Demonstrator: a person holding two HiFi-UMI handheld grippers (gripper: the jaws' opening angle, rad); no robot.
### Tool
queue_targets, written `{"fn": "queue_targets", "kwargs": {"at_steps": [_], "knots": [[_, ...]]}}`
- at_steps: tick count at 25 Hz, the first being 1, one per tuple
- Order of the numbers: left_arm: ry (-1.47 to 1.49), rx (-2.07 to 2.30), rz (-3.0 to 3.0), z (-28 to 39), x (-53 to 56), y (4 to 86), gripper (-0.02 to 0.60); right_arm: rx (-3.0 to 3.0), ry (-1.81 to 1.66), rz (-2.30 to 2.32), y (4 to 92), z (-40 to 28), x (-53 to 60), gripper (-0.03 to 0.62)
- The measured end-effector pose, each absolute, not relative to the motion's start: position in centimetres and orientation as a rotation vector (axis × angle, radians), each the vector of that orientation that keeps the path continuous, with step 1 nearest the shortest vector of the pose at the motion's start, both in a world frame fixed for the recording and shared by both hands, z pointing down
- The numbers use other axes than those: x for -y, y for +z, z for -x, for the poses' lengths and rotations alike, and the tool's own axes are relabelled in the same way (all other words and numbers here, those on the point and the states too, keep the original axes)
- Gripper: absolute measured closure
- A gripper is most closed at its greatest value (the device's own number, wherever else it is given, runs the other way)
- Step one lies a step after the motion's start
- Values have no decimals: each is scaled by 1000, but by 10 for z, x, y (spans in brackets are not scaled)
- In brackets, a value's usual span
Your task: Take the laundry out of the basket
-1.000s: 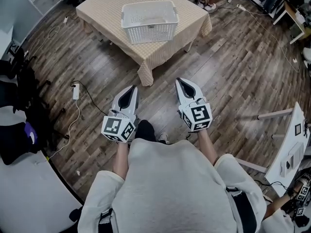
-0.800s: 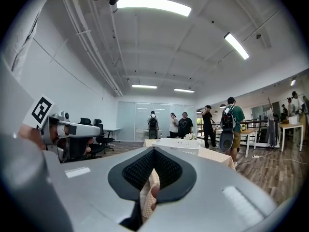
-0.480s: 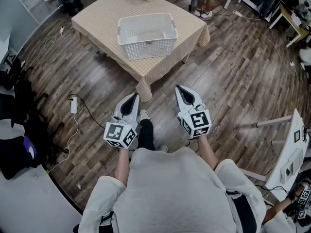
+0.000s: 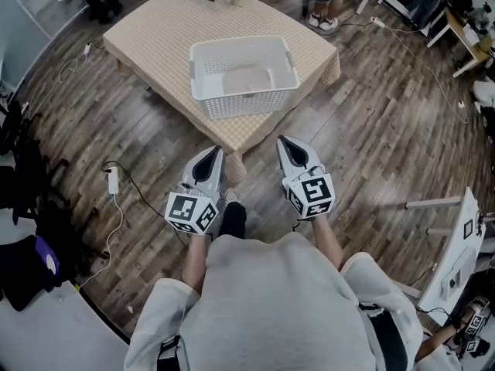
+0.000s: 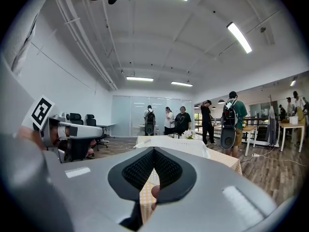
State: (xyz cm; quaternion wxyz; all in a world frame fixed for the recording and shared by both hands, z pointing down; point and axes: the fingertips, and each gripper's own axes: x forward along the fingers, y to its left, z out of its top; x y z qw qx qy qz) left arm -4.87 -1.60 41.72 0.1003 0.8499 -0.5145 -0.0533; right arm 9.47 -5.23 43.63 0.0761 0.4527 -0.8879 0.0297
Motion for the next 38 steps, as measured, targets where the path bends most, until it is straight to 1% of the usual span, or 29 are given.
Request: {"fn": "queue_targets", "kwargs": {"at_steps": [7, 13, 21, 29, 38], "knots": [[-173, 1471, -2544, 89, 98, 401, 571, 2645, 73, -1396, 418, -52, 128, 595], [-171, 1425, -2567, 113, 142, 399, 571, 2617, 99, -1441, 420, -27, 170, 595], [-174, 1370, -2568, 113, 164, 405, 571, 2572, 124, -1445, 431, -20, 189, 595], [-168, 1407, -2548, 120, 191, 407, 571, 2588, 127, -1421, 432, -19, 219, 595], [-154, 1490, -2526, 132, 256, 402, 571, 2643, 133, -1341, 431, -5, 289, 595]]}}
